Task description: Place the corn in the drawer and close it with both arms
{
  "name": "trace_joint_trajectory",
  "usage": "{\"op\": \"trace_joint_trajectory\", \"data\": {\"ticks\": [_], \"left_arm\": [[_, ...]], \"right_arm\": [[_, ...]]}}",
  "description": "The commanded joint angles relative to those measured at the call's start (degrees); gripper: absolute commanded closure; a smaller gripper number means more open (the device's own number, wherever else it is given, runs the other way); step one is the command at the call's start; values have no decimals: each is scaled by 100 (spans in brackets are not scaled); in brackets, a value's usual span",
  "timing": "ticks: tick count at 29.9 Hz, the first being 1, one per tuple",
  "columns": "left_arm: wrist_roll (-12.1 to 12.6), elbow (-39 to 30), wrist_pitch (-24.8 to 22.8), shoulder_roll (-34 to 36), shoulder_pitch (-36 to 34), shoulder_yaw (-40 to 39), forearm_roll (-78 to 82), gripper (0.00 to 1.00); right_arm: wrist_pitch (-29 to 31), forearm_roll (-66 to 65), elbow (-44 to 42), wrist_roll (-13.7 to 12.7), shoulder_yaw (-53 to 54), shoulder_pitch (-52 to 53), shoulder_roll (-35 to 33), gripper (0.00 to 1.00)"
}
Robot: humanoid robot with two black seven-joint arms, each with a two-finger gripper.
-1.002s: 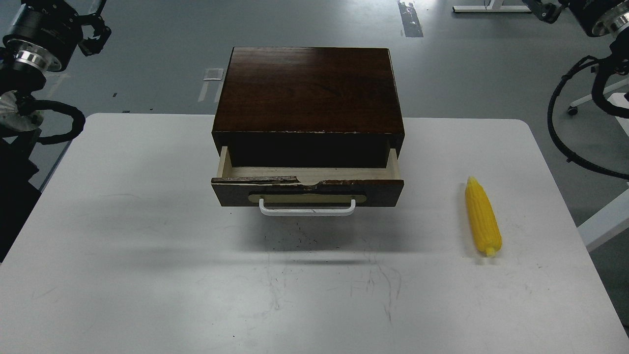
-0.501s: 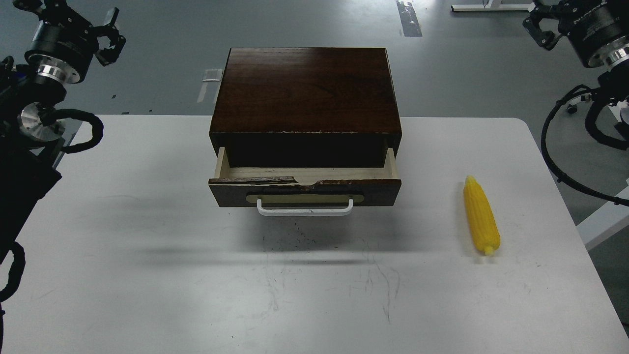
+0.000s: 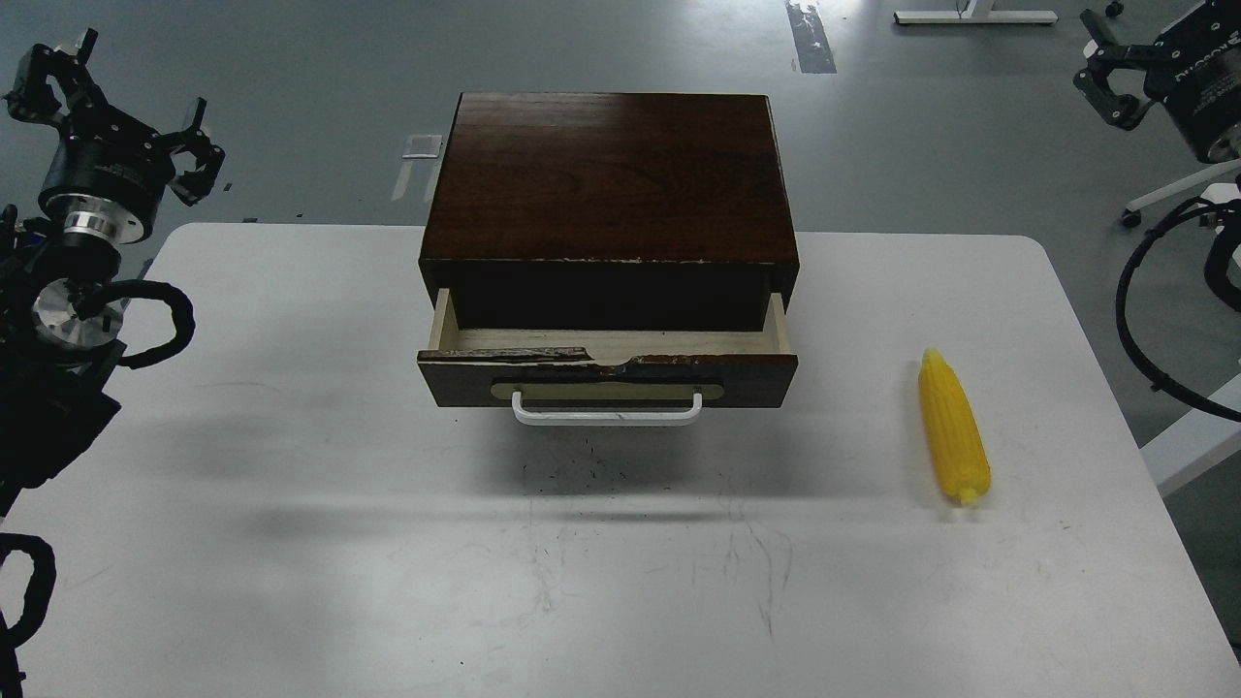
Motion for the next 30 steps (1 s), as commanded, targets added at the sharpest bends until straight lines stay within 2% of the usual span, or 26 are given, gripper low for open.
{"op": "trace_joint_trajectory", "data": {"ticks": [1,2,5,7,8,10,14,18,25,30], "left_arm": [[-5,0,0,4,28,-4,-7,2],[-5,0,0,4,28,-4,-7,2],[-5,0,0,48,28,-13,-7,2],[-14,0,0,57,36,-21,-24,2],[-14,0,0,57,36,-22,-25,2],[-5,0,0,48,106,-30,-86,2],[-14,0,0,48,142,-39,-95,2],[-5,0,0,83,159,-39,-95,2],[-5,0,0,224,168,-39,-95,2],[-5,9,0,233,168,-39,-95,2]], "right_arm": [[-100,-1862,491,-19,-463,389,-293,0],[-100,-1868,494,-19,-465,391,-294,0],[-320,-2788,836,-98,-1498,1047,-679,0],[-320,-2895,828,-203,-2270,1556,-742,0],[-320,-2896,828,-204,-2275,1559,-742,0],[-320,-3263,854,-256,-3552,2338,-742,0],[-399,-4519,968,-248,-5016,2983,-681,0],[-759,-6048,1074,-274,-5535,2984,-645,0],[-830,-6113,1056,-362,-5809,2632,-435,0],[-1206,-6095,1126,-327,-5782,1913,-382,6]]}}
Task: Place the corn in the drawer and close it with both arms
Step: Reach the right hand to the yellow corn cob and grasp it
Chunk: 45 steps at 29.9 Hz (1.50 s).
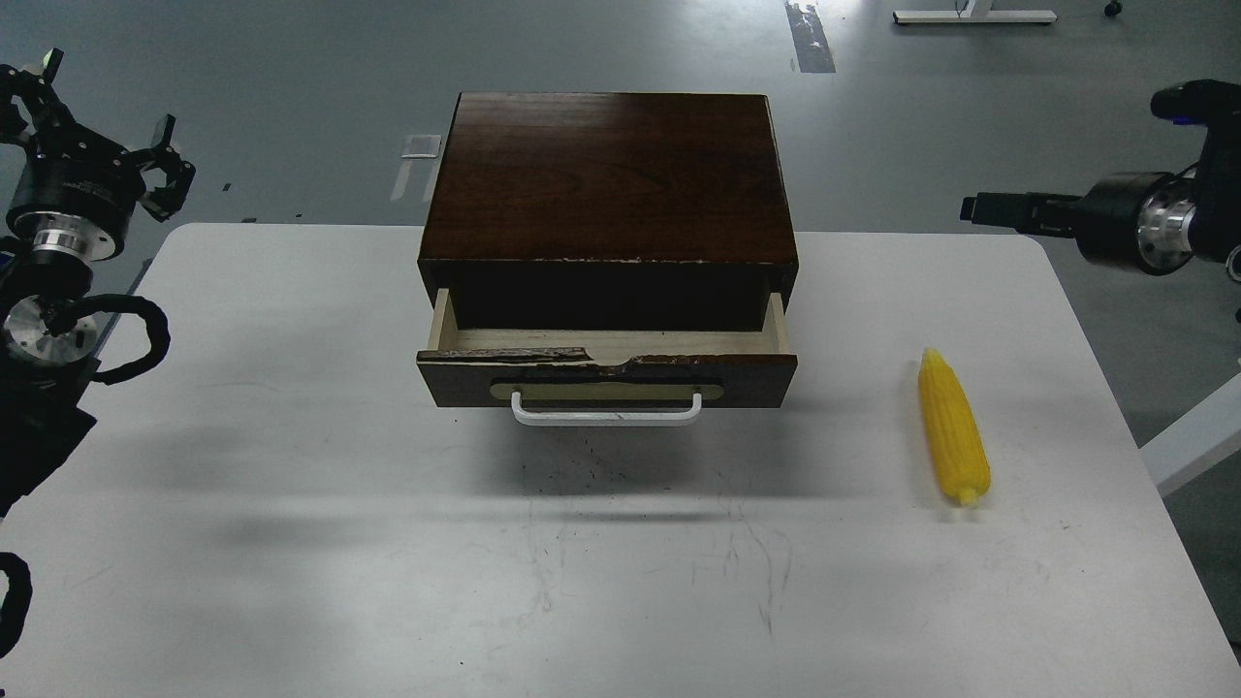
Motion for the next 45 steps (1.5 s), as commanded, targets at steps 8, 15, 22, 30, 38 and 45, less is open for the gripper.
{"op": "trace_joint_trajectory", "data": {"ticks": [8,15,22,30,38,45], "left_arm": [[0,26,0,60,95,9,10,2],[0,26,0,78,192,18,19,2],[0,44,0,104,227,9,10,2],[9,61,0,87,271,18,18,2],[9,70,0,113,315,27,19,2],[132,53,0,192,324,211,150,2]], "right_arm": [[-404,-60,13,25,-16,-1175,269,9],[-483,-78,-119,-19,-25,-1484,603,14],[-501,-78,-110,-150,-69,-1651,595,30],[-509,-69,-128,-248,-60,-1765,595,55],[-1063,-60,-189,-221,10,-1406,542,81],[-836,1,477,420,45,358,-2,81]]}}
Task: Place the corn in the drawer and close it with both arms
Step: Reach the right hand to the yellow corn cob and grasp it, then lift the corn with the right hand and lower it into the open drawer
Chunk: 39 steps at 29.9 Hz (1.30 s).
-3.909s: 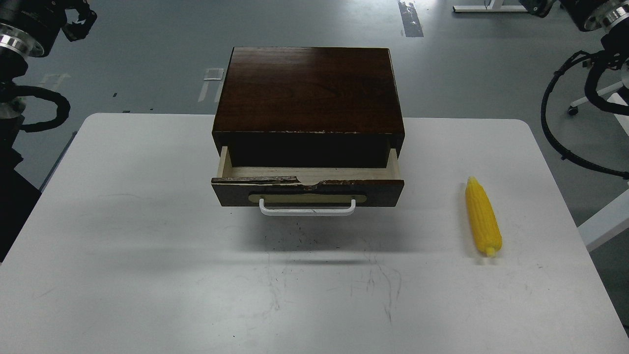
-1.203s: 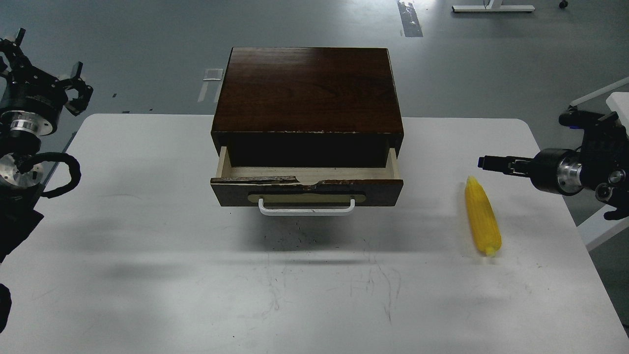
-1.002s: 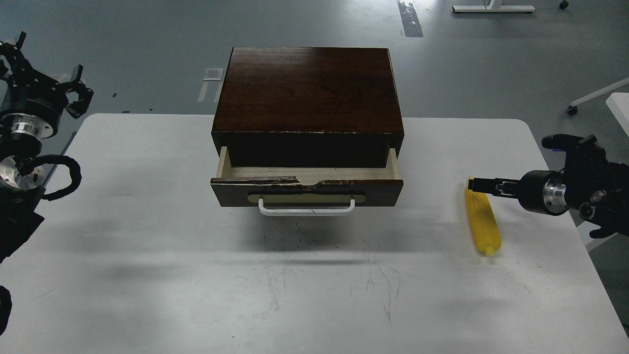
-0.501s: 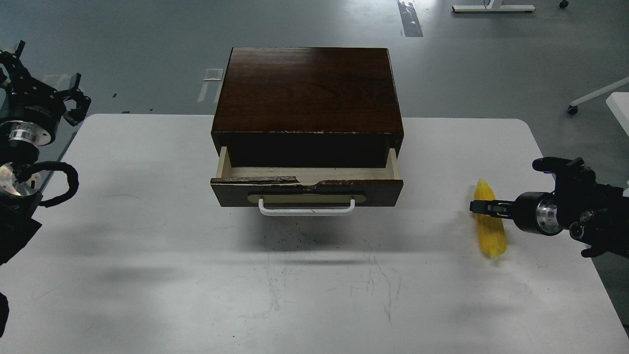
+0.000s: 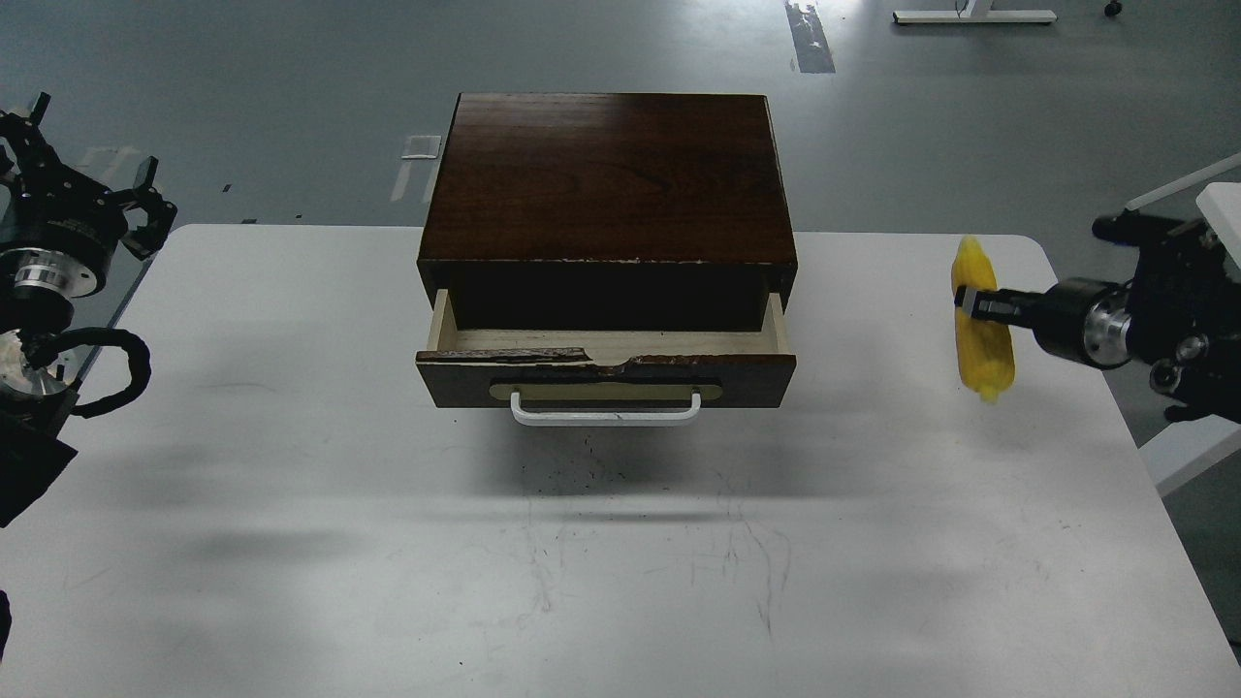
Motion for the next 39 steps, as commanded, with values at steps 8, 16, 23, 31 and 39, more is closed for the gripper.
{"op": "trace_joint_trajectory", "data": {"ticks": [8,16,23,31,39], "left_arm": [[111,-16,0,53,-24,292,290,2],[111,-33,0,335,2,301,299,2],[58,-24,0,387,11,301,290,2],[58,-25,0,414,-7,292,290,2],[32,2,0,432,20,292,281,2]], "right_arm": [[568,-766,692,368,-11,2288,436,88],[533,-2052,727,526,-11,2605,1579,89],[498,-3142,744,912,-11,2623,2283,90],[182,-3730,762,1413,-72,2649,2512,91],[-135,-4935,806,1709,-90,2500,2679,90]]}}
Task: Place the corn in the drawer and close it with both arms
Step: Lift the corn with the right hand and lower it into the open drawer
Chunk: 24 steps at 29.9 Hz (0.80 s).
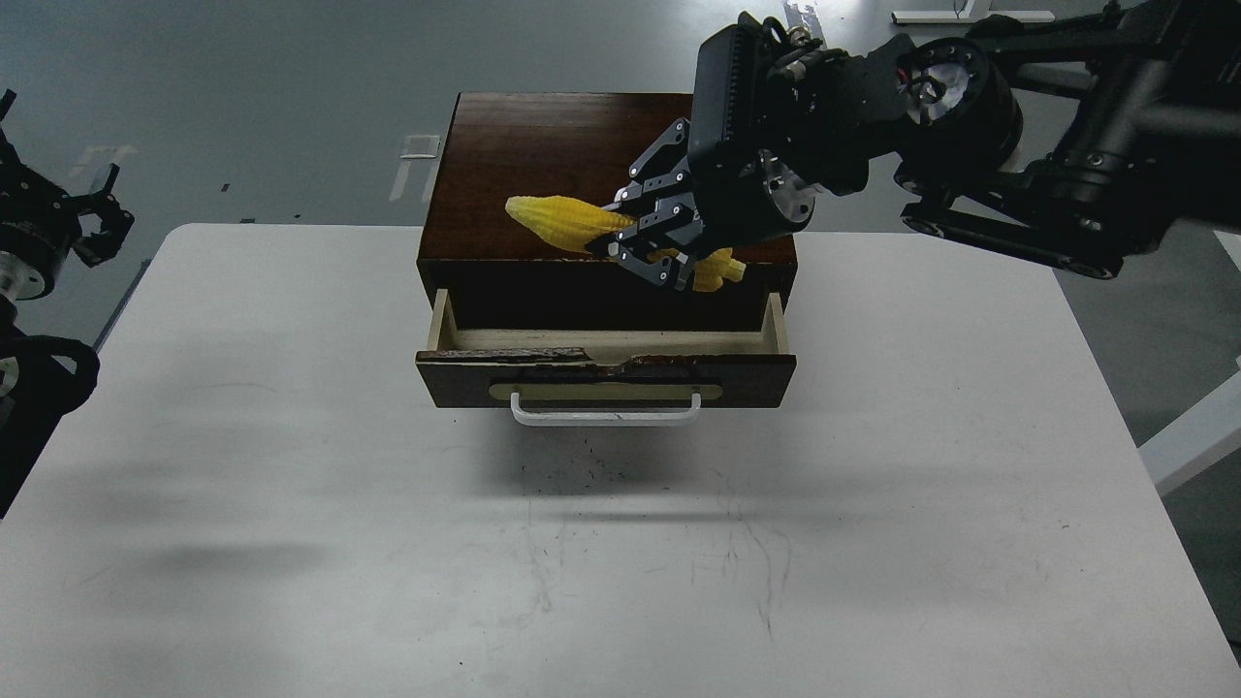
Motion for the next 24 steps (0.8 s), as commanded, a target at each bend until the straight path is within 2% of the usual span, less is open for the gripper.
{"op": "trace_joint_trajectory", "data": {"ticks": [1,6,14,17,22,24], "left_arm": [[-11,2,0,-9,24,0,-6,2],[-2,2,0,0,16,-9,-6,2],[-2,11,0,-9,33,-9,-15,2],[-11,11,0,-9,42,-9,-24,2],[-38,37,0,-9,51,-17,-50,2],[-38,37,0,-9,112,-17,-59,2]], "right_arm": [[-46,-147,6,10,-24,-25,106,90],[-90,-322,15,10,-32,-113,185,89],[-125,-534,-55,10,-59,-280,308,79],[-125,-727,-134,10,-76,-368,308,72],[-125,-772,-143,10,-164,-386,308,70],[-125,-772,-161,10,-164,-455,308,60]]}}
